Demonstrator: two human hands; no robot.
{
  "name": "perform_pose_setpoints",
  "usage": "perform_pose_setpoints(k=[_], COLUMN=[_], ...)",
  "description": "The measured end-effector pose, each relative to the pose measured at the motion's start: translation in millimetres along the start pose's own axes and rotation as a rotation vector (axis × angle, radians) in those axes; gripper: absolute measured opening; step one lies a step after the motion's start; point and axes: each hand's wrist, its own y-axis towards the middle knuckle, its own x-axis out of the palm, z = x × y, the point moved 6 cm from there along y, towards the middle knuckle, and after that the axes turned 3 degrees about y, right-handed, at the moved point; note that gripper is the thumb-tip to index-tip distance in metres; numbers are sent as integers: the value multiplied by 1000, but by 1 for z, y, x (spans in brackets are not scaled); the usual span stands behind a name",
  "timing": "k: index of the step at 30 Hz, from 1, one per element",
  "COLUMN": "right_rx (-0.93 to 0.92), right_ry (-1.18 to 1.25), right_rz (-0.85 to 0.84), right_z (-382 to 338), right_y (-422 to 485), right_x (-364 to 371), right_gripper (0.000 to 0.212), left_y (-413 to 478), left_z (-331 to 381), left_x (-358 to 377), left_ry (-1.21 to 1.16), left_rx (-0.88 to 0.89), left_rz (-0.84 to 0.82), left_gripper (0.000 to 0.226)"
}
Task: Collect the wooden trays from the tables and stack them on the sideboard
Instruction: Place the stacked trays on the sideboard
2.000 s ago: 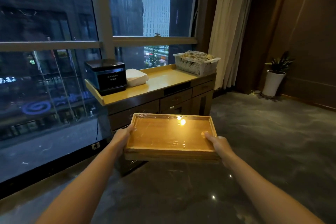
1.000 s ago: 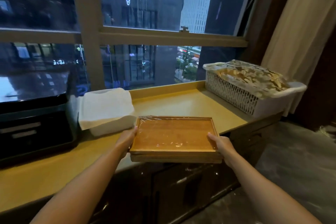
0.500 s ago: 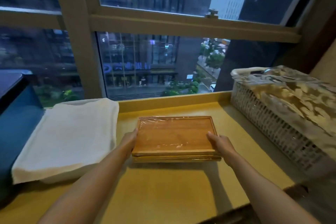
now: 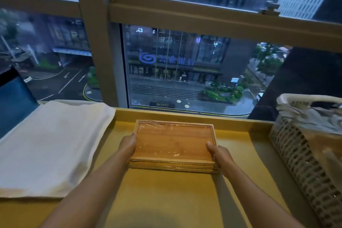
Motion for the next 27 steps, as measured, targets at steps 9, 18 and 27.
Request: perform_pose_setpoints(k=[9, 18, 27], right_rx=[51, 66, 14], right_ry=[10, -23, 62], right_rz=[28, 14, -35], right_z=[-3, -13, -25], right_y=[34, 47, 28], right_x=[2, 8, 3], right_gripper=[31, 20, 56], left_y=[23, 39, 18], left_z=[16, 23, 32], left_x=[16, 20, 10], left_ry=[11, 9, -71], left_rx=[-14, -18, 110], left_rz=[24, -56, -141], left_gripper=[43, 38, 38])
